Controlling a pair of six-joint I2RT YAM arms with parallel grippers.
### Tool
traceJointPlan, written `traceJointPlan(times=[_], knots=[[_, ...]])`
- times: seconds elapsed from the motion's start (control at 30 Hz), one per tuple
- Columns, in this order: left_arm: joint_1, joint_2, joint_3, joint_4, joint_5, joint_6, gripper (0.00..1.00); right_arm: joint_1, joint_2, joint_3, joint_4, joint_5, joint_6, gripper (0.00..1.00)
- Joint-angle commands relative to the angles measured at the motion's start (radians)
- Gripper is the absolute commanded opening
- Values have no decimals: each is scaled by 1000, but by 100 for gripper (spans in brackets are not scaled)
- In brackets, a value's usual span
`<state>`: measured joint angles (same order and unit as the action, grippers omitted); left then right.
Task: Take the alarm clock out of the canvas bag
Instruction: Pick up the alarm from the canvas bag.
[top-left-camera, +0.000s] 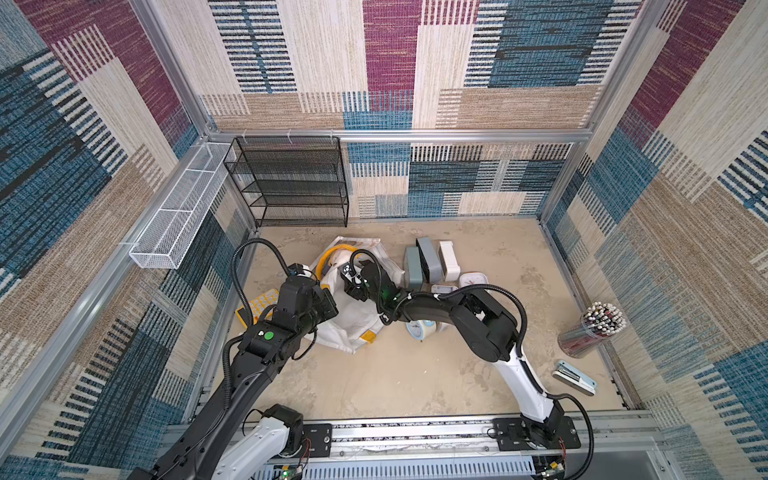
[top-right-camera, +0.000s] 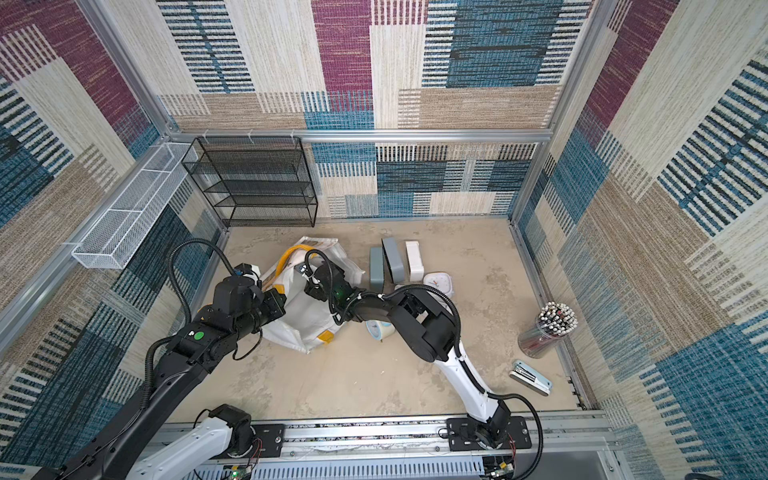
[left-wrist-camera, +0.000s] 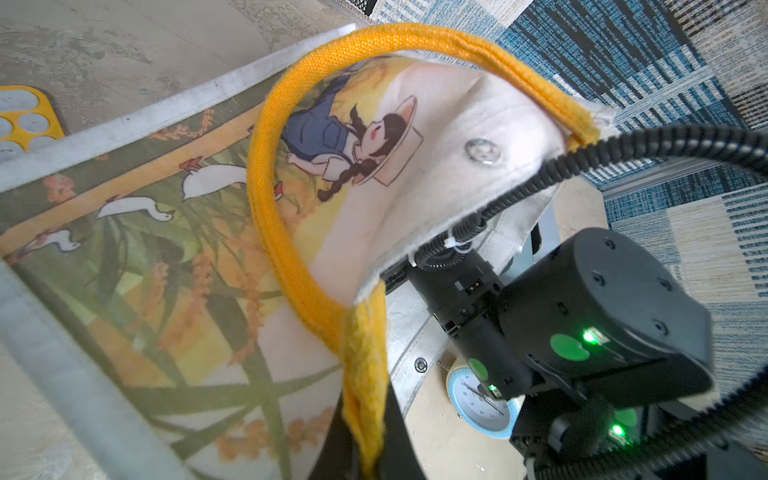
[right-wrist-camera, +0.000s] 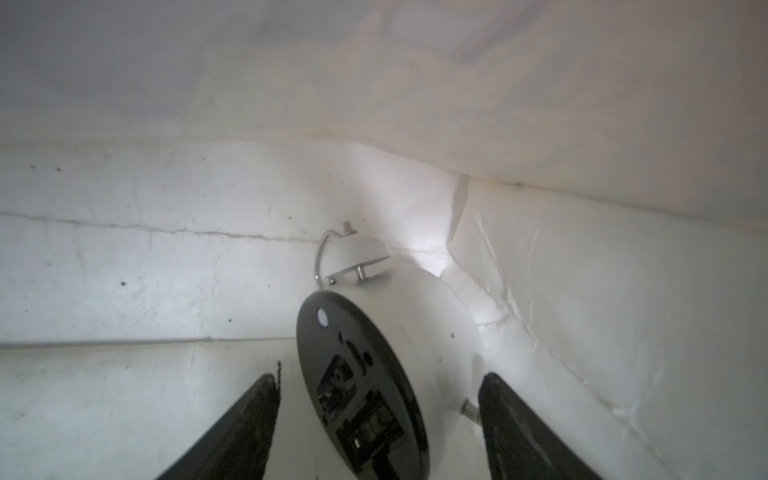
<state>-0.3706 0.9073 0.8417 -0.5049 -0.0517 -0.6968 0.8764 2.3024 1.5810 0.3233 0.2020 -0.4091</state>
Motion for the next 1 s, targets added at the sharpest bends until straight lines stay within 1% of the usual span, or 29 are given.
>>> traceJointPlan(times=[0.0, 0.13, 0.27, 0.33, 0.43, 0.53, 0.6, 0.73, 0.87, 0.97], knots=[[-1, 5, 4, 3, 32, 19, 0, 8, -45, -43, -33, -156, 47, 69], [-1, 11, 1, 5, 26, 16, 0, 31, -109, -141, 13, -227, 64, 64], [0, 14, 2, 6, 18, 12, 0, 52, -144, -186, 4, -283, 66, 58], [0, 14, 2, 3, 18, 12, 0, 60, -163, -205, 6, -284, 75, 57], [-1, 12, 2, -1, 13, 11, 0, 60, -174, -214, 13, -203, 103, 62], [-1, 9, -1, 1, 13, 7, 0, 61, -155, -154, -42, -84, 148, 74], [-1, 10, 1, -1, 12, 8, 0, 58, -139, -104, -97, -37, 201, 78], [-1, 8, 4, -5, 12, 10, 0, 51, -127, -75, -100, -23, 272, 85], [0, 2, 2, -10, 7, 13, 0, 27, -76, -13, -126, -30, 299, 86], [0, 2, 2, -9, 8, 15, 0, 3, -41, 14, -147, -70, 327, 86]])
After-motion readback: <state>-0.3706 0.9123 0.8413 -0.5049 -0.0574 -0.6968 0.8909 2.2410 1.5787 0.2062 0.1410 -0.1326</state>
